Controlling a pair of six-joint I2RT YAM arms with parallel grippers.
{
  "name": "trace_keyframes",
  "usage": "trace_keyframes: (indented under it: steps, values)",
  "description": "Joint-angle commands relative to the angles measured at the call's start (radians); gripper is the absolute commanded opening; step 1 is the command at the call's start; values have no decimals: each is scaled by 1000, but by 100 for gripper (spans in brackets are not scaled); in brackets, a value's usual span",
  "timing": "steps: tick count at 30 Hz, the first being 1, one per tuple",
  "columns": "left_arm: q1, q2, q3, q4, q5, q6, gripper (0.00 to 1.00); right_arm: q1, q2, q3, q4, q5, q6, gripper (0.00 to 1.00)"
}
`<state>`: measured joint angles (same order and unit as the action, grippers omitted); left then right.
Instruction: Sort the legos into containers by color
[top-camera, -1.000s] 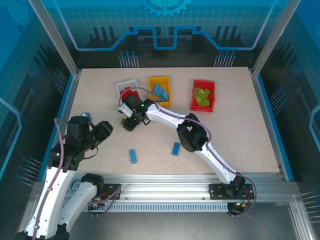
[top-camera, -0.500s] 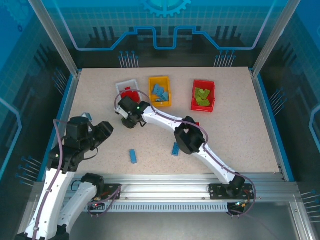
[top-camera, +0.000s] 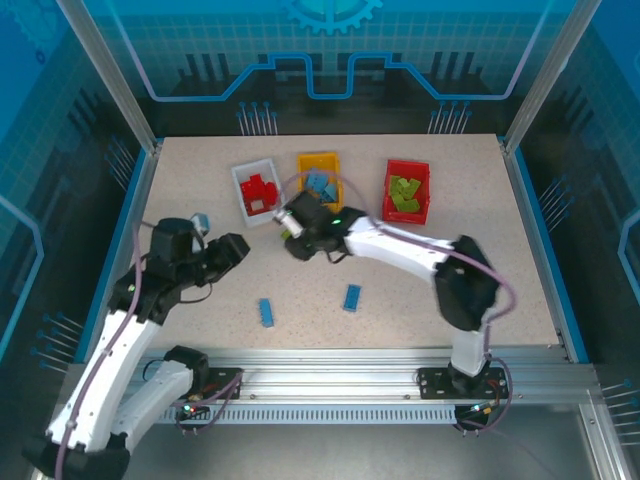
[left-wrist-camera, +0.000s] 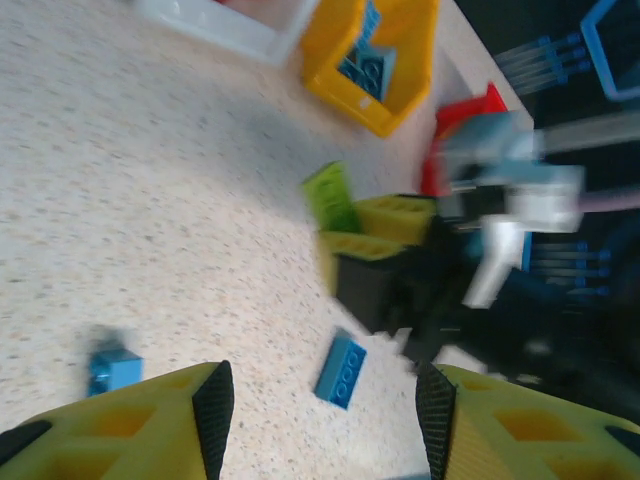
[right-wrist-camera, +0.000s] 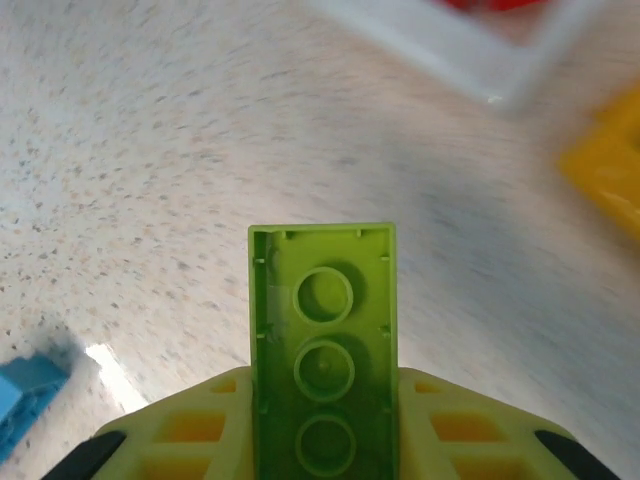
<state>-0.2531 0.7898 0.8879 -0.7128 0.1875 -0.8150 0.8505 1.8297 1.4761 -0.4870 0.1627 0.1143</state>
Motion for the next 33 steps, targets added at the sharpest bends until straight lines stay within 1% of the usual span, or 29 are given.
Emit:
trace_keyframes:
  steps: [1,4,6,8,10,12,17,23,26,29,33]
  values:
    - [-146,102,79,140,-5,-4,55,-141,-171,-135,25,35,113,27]
    - [-308,257,153,213,-88,12,55,-309,-264,-216,1,22,182,28]
    - [-396,362,207,250,-138,27,55,-408,-274,-217,-34,22,217,28]
    - [-474,467,280,278,-178,49,55,-493,-246,-186,-73,29,244,28]
    - [-531,555,346,293,-208,72,55,-560,-185,-128,-118,33,271,28]
    - [-575,630,401,307,-227,91,55,-602,-107,-55,-163,44,288,28]
    - [-637,755,487,313,-250,117,55,-650,94,138,-275,89,330,28]
    - [-669,830,513,310,-257,132,56,-662,237,263,-314,67,340,30]
    - [-676,864,519,306,-261,137,58,-662,262,279,-322,71,349,32]
    - [-679,910,539,299,-258,146,59,-661,263,276,-317,66,355,41]
    - [-680,966,562,303,-253,142,60,-650,227,270,-312,67,352,50]
